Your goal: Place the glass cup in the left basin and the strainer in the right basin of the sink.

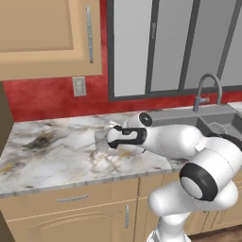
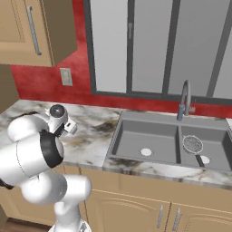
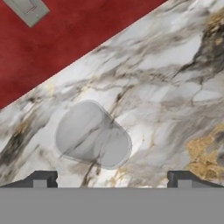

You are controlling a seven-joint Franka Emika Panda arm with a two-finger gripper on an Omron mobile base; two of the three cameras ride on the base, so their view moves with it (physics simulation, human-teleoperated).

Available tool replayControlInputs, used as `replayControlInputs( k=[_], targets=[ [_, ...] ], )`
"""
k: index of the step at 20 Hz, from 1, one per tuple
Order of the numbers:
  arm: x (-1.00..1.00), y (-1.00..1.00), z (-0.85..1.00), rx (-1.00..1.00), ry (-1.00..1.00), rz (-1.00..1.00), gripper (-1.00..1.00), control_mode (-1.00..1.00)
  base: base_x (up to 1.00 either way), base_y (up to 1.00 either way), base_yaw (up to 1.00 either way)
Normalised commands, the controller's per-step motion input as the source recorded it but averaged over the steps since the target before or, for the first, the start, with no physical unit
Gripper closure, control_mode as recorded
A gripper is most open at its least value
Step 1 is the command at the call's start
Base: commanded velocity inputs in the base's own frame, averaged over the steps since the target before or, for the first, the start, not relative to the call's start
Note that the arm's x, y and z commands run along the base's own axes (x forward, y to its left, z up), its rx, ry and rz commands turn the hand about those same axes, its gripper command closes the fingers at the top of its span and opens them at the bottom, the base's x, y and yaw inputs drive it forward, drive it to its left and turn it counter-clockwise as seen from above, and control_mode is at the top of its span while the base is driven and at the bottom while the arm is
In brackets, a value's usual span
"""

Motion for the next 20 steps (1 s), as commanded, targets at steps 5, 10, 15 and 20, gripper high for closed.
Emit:
replayControlInputs(
  k=[5,10,15,20],
  targets=[
    [0.09,0.0,-0.14,0.0,0.02,0.0,-1.0,-1.0,0.0,0.0,0.0],
    [0.26,0.0,-0.31,0.0,0.07,0.0,-1.0,-1.0,0.0,0.0,0.0],
    [0.12,0.01,-0.19,0.0,0.04,0.0,-1.0,-1.0,0.0,0.0,0.0],
    [0.01,0.09,-0.13,0.0,0.02,0.0,-1.0,-1.0,0.0,0.0,0.0]
  ],
)
